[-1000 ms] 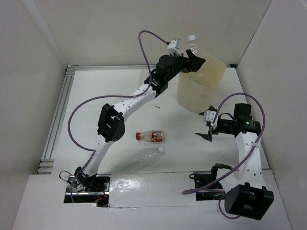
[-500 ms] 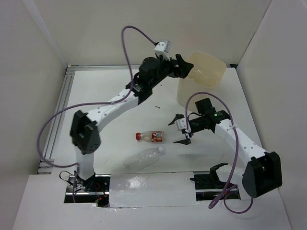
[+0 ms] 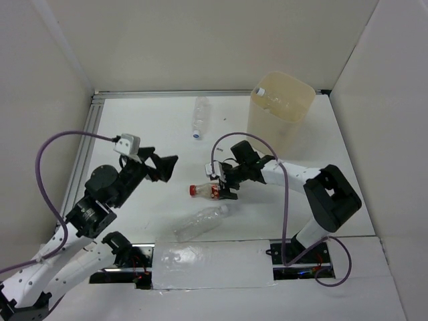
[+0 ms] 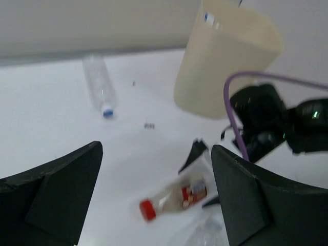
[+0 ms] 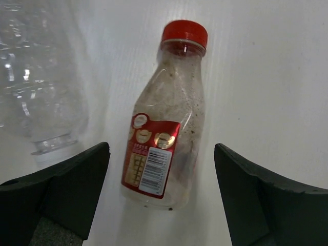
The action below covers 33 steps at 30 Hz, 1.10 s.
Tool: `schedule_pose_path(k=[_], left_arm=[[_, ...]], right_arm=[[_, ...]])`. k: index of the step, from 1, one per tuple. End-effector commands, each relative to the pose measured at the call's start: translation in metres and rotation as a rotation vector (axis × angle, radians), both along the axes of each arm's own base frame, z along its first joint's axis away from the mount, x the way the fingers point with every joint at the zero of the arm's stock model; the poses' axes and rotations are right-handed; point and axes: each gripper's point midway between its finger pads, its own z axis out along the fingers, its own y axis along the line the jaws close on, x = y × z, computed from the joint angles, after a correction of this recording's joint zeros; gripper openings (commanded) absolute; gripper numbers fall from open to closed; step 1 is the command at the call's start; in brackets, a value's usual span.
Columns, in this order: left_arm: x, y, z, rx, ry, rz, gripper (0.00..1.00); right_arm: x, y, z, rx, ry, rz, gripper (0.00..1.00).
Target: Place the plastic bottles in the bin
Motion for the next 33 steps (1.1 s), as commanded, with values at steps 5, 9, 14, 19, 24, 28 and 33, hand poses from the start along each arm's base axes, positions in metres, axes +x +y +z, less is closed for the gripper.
schedule_pose_path(k=[5, 9, 14, 19, 24, 28, 33], left_arm=[[-0.041, -0.001, -0.086, 0.039, 0.252, -0.112, 1.0], [-0.051, -0.024, -0.113, 0.117, 0.339, -0.229, 1.0], [-0.069, -0.049, -0.128, 0.176, 0.392, -0.378, 1.0], [-0.069, -0.064, -0.156, 0.265, 0.488, -0.44, 1.0], [-0.064, -0.087, -0.173, 0.399, 0.508, -0.529, 1.0], [-0.065, -0.109, -0.188, 0.543, 0.511, -0.556, 1.0], [-0.076, -0.133, -0.203, 0.638, 0.509, -0.625, 1.0]], right_arm=[[0.028, 0.018, -0.032, -0.099, -0.066, -0.053, 0.87], [0.03, 0.021, -0.035, -0.151, -0.041, -0.033, 0.46], [0.065, 0.032, 0.044, -0.023, -0.018, -0.113, 0.16], [0.127, 0.029, 0.187, 0.183, -0.108, -0.298, 0.14], [0.185, -0.043, 0.285, 0.309, -0.211, -0.571, 0.16], [0.214, -0.114, 0.292, 0.279, -0.237, -0.777, 0.19], [0.224, -0.205, 0.272, 0.225, -0.193, -0.965, 0.23]])
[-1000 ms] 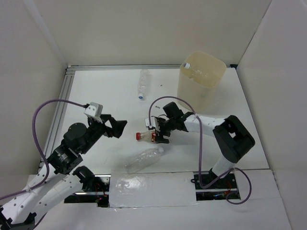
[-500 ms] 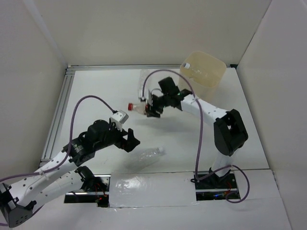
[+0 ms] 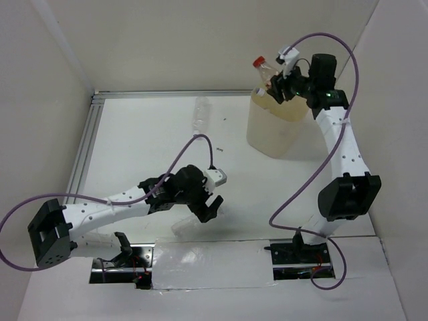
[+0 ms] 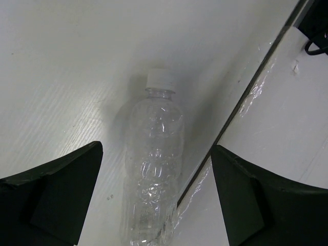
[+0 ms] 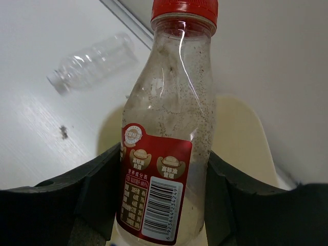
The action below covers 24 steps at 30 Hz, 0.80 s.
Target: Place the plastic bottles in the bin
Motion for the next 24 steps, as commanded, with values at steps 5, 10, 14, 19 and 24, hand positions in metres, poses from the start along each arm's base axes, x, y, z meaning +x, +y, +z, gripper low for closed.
schedule_pose_path(k=[5, 10, 14, 19, 24], left_arm=[[0.002, -0.012, -0.012, 0.081, -0.042, -0.069, 1.0], [0.0, -0.005, -0.039, 0.182, -0.014, -0.083, 1.0], [-0.013, -0.007, -0.06, 0.255, 0.023, -0.131, 1.0], [-0.016, -0.003, -0.086, 0.346, 0.051, -0.139, 1.0], [-0.008, -0.007, -0.085, 0.38, 0.051, -0.099, 0.62]], right_arm=[[-0.013, -0.073, -0.051, -0.005, 0.207, -0.113, 0.6], [-0.023, -0.094, -0.034, 0.058, 0.163, -0.118, 0.99], [-0.044, -0.118, -0.004, 0.153, 0.074, -0.098, 0.99], [-0.086, -0.123, 0.019, 0.224, -0.035, 0.046, 0.99], [-0.111, -0.119, 0.021, 0.19, -0.073, 0.099, 0.99]])
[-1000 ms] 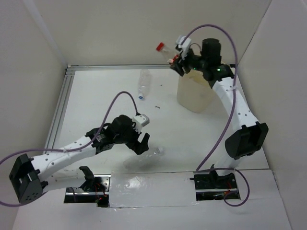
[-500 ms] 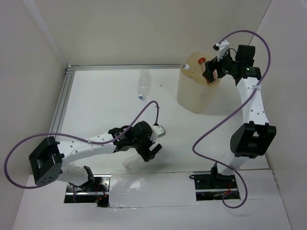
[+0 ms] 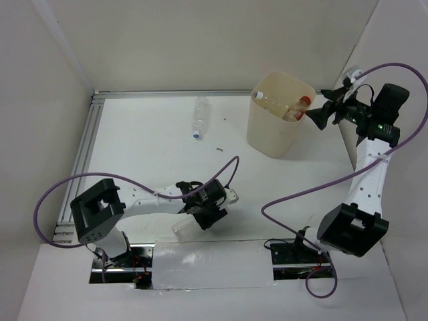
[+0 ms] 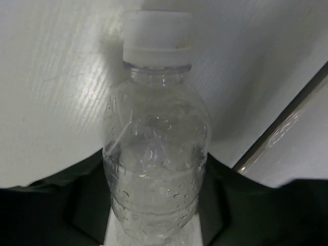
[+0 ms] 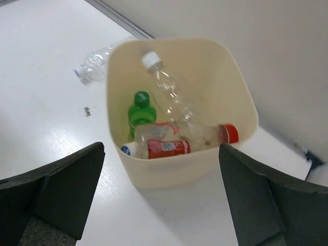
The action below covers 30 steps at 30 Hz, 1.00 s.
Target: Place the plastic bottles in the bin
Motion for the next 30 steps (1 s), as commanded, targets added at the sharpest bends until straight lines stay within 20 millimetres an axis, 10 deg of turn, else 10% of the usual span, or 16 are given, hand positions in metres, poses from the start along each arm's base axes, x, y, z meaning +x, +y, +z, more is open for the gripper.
schedule_pose_path(k=[1, 5, 10, 16, 22, 30], left_arm=[[0.019, -0.017, 0.027, -0.037, -0.078, 0.006, 0.57], [0.053, -0.05, 0.096, -0.202, -0.19, 0.049, 0.28], [0.122, -0.111, 0.237, -0.589, -0.367, 0.08, 0.24], [0.179, -0.144, 0.384, -1.041, -0.546, 0.065, 0.21], [0.225, -0.164, 0.475, -1.405, -0.621, 0.077, 0.25], [0.302, -0.181, 0.489, -1.666, -0.622, 0.291, 0.27]], right_arm=[[-0.019, 0.025, 0.018, -0.024, -0.102, 0.164, 0.99], [-0.025, 0.027, 0.013, -0.04, -0.109, 0.195, 0.85], [-0.027, 0.015, 0.015, -0.058, -0.113, 0.153, 0.3], [-0.038, 0.018, 0.009, -0.162, -0.147, 0.187, 0.0], [-0.06, 0.026, -0.032, -0.194, -0.063, 0.241, 0.0], [-0.096, 0.043, -0.093, -0.111, 0.132, 0.294, 0.0]])
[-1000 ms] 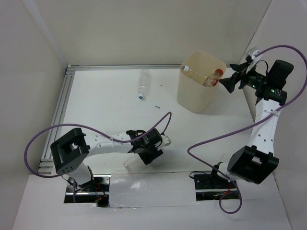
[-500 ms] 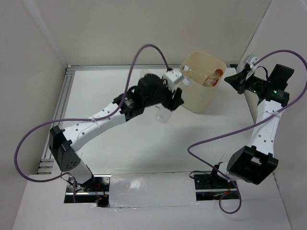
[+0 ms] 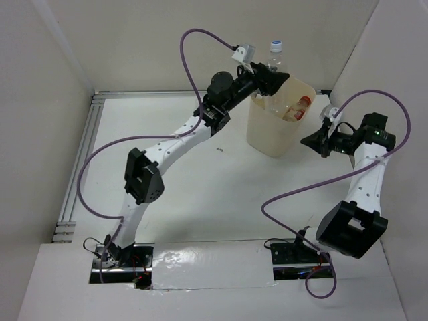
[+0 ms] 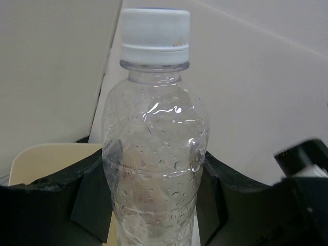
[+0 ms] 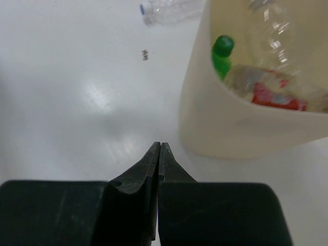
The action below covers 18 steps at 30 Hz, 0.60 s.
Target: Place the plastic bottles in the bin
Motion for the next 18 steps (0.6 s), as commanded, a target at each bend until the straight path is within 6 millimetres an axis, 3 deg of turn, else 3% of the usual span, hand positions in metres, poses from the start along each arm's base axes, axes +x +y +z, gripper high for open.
schedule_pose_path(k=[1, 2, 5, 6, 7, 9, 10, 11, 13, 14, 15, 16, 17, 18], left_arm=[[0.015, 0.011, 0.057, -0.271, -0.041, 0.037, 0.3], [0.025, 0.014, 0.057, -0.323, -0.015, 0.071, 0.35], [0.052, 0.016, 0.044, -0.394, 0.031, 0.189, 0.41], [0.057, 0.016, 0.04, -0.4, 0.037, 0.206, 0.51], [0.068, 0.006, 0.016, -0.366, 0.066, 0.213, 0.53], [0.076, -0.002, -0.003, -0.323, 0.099, 0.222, 0.55], [0.078, -0.003, -0.009, -0.313, 0.108, 0.224, 0.6], [0.082, -0.007, -0.023, -0.294, 0.124, 0.228, 0.73], [0.083, -0.015, -0.034, -0.265, 0.133, 0.176, 0.77], [0.087, -0.022, -0.05, -0.237, 0.149, 0.164, 0.81], [0.082, -0.024, -0.046, -0.228, 0.144, 0.141, 0.84], [0.08, -0.026, -0.046, -0.223, 0.141, 0.128, 0.96], [0.081, -0.028, -0.055, -0.207, 0.152, 0.122, 1.0], [0.076, -0.028, -0.047, -0.202, 0.133, 0.104, 1.0]], right_arm=[[-0.03, 0.014, -0.022, 0.015, 0.085, 0.038, 0.0], [-0.032, 0.014, -0.029, 0.015, 0.106, 0.035, 0.0], [-0.039, 0.023, -0.041, 0.034, 0.141, 0.059, 0.0], [-0.04, 0.024, -0.039, 0.029, 0.132, 0.059, 0.0], [-0.042, 0.028, -0.042, 0.034, 0.143, 0.069, 0.01], [-0.044, 0.031, -0.044, 0.034, 0.144, 0.079, 0.03], [-0.046, 0.032, -0.047, 0.04, 0.155, 0.079, 0.05], [-0.048, 0.033, -0.051, 0.047, 0.167, 0.079, 0.06], [-0.049, 0.036, -0.054, 0.046, 0.17, 0.092, 0.08], [-0.05, 0.036, -0.057, 0.05, 0.178, 0.092, 0.1], [-0.05, 0.038, -0.055, 0.061, 0.172, 0.095, 0.13], [-0.05, 0.038, -0.055, 0.061, 0.172, 0.095, 0.18], [-0.051, 0.039, -0.056, 0.074, 0.177, 0.098, 0.27], [-0.05, 0.041, -0.056, 0.068, 0.168, 0.107, 0.38]])
